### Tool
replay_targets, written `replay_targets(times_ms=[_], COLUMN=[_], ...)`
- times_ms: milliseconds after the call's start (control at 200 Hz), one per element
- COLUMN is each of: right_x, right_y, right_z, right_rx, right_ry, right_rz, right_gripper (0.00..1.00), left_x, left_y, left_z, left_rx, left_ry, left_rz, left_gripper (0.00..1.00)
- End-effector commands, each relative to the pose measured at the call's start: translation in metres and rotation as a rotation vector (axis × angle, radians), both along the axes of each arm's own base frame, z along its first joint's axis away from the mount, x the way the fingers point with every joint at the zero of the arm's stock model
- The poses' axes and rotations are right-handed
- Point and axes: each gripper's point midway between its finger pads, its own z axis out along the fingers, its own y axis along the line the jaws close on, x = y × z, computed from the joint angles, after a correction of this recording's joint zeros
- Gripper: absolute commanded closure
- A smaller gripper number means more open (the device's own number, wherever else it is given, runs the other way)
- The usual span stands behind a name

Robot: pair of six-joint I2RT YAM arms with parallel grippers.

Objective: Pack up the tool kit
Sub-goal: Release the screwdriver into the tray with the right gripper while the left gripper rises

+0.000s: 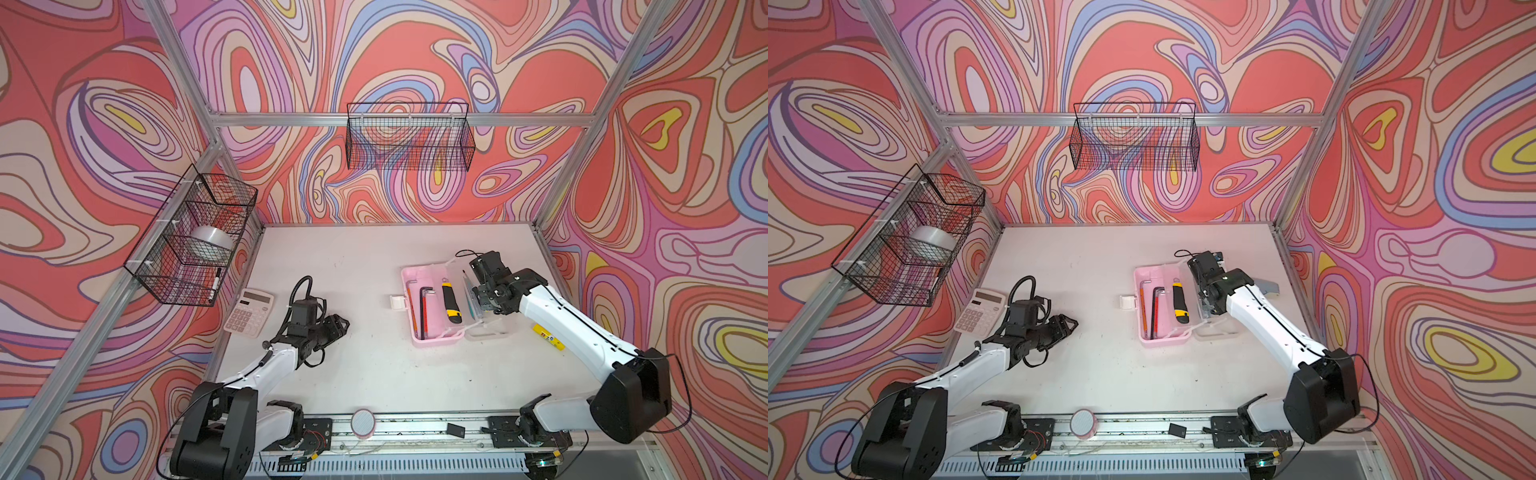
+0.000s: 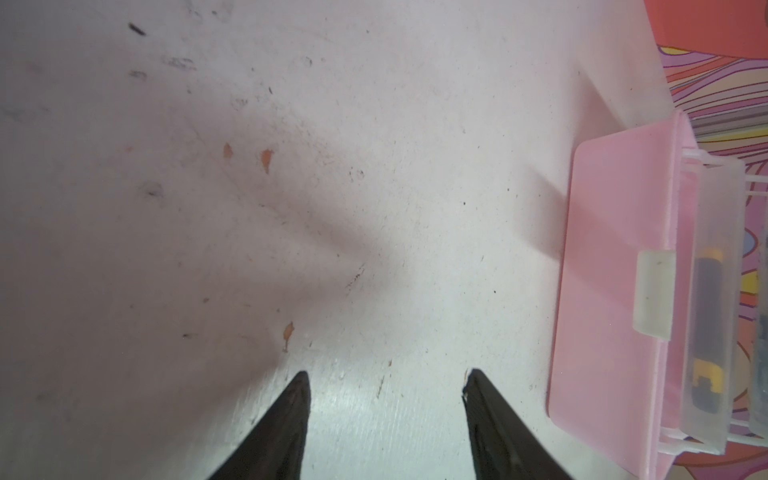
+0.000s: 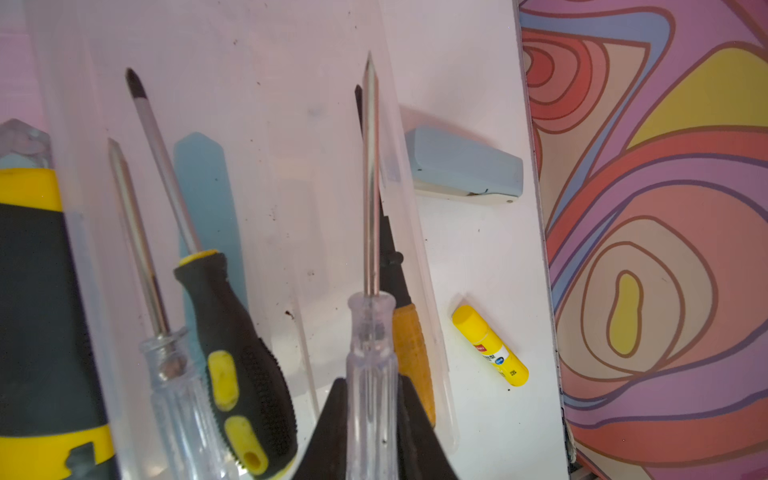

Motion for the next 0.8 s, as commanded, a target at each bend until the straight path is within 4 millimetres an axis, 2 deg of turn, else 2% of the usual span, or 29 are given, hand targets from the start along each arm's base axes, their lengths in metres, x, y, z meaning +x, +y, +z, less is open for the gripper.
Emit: replay_targets(times_ms=[0, 135, 255, 361, 481, 621, 721, 741, 791], right_x=[0.007, 0.008, 0.007, 0.005, 0.003, 0.003, 0.005, 0.006, 0.006], right_y=[-0.002, -0.001, -0.003, -0.004, -0.005, -0.007, -0.005, -0.003, -0.001], right_z=[-0.010, -0.015, -0.019, -0.021, -0.022, -0.004, 0.024, 0.030, 0.041], right_rx=[-0.018, -0.024, -0.029, -0.025, -0.021, -0.002, 0.057, 0.073, 0.113], right_ry=[0.005, 0.019, 0.033, 0.038, 0.030, -0.029, -0.139, -0.161, -0.206], right_rz=[0.006, 0.003, -0.004, -0.012, -0.019, -0.041, -0.047, -0.044, -0.042], right_gripper=[1.00, 1.00, 0.75, 0.64, 0.60, 0.60, 0.59, 0.59, 0.57], left_x=[0.011, 0.014, 0.016, 0.018, 0.022, 0.026, 0.022, 0.032, 0.033], left_y=[-0.003, -0.006, -0.009, -0.011, -0.014, -0.020, -0.025, -0.028, -0.031], left_z=[0.009, 0.011, 0.010, 0.007, 0.007, 0.014, 0.014, 0.028, 0.032], left_rx=[-0.020, -0.023, -0.023, -0.024, -0.029, -0.027, -0.011, -0.013, -0.005], left_ry=[-0.033, -0.034, -0.030, -0.021, -0.017, -0.034, -0.028, -0.063, -0.073], left_rz=[0.003, -0.006, -0.013, -0.019, -0.027, -0.041, -0.057, -0.060, -0.067], left_gripper=[0.40, 0.40, 0.40, 0.40, 0.40, 0.40, 0.39, 0.39, 0.38])
